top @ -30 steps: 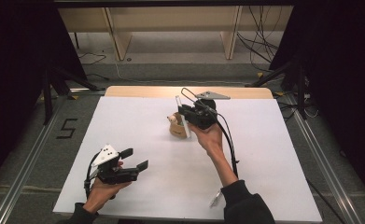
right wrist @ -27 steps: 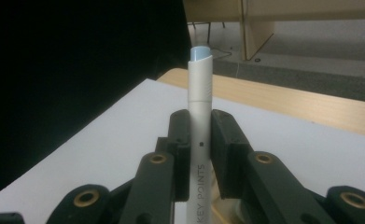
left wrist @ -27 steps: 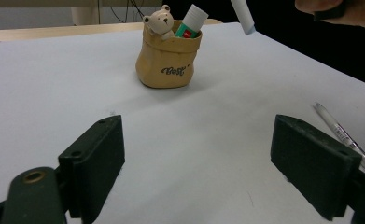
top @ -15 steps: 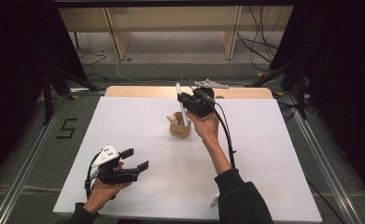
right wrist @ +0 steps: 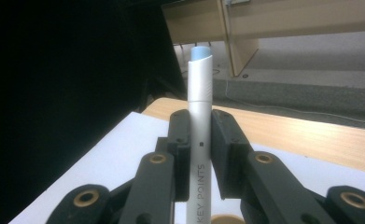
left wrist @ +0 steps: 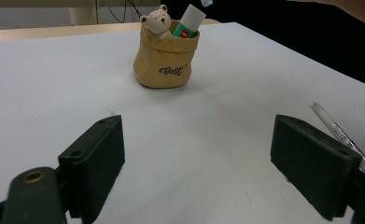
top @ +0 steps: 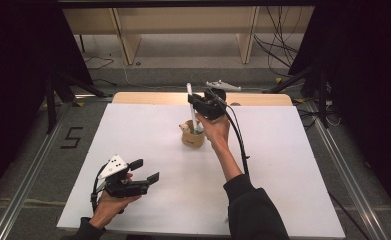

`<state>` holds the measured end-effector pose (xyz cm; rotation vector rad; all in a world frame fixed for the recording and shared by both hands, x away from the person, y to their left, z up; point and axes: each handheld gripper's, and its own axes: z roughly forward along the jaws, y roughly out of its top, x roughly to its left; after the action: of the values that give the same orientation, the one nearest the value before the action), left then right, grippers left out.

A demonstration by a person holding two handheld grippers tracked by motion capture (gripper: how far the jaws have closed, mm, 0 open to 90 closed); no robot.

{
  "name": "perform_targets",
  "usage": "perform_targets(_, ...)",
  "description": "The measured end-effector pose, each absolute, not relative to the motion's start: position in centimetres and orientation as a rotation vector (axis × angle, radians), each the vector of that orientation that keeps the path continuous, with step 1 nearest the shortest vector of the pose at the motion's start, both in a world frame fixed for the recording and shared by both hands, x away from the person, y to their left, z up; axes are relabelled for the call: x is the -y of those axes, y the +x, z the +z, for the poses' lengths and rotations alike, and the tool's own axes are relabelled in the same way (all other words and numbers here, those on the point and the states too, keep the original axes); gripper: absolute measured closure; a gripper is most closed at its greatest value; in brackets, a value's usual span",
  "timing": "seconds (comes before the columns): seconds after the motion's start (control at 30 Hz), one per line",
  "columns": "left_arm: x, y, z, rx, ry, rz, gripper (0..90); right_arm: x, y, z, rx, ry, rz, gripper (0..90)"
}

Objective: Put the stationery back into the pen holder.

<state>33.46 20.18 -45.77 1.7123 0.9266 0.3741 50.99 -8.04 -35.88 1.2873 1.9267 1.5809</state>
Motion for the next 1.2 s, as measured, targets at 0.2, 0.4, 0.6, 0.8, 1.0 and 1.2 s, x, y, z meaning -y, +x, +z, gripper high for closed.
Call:
perform_targets(0.2, -20.2, 33.5, -45.8, -0.924, 1.716, 0.374, 17.1, 7.8, 51.5, -36.5, -1.909, 1.303, 1.552, 79.2)
perform_targets(0.4, -20.1, 33.5, -45.8, -0.924, 1.714, 0.374, 17.0, 7.2, 51.9, -37.2, -1.893, 1.299, 1.527, 79.2)
perform_targets(0.6, -20.1, 33.5, -45.8, -0.921, 1.715, 0.372, 17.0, 6.7, 52.1, -37.8, -1.88, 1.293, 1.481, 79.1)
perform_targets(0.8, -20.0, 33.4, -45.8, -0.921, 1.712, 0.372, 17.0, 6.1, 52.1, -38.2, -1.87, 1.267, 1.455, 79.1)
perform_targets(1.0, -20.0, 33.4, -45.8, -0.92, 1.712, 0.369, 17.1, 5.7, 52.0, -38.6, -1.879, 1.258, 1.42, 79.1)
perform_targets(1.2, -20.0, 33.4, -45.8, -0.919, 1.713, 0.371, 17.0, 5.4, 51.9, -39.1, -1.879, 1.243, 1.396, 79.1)
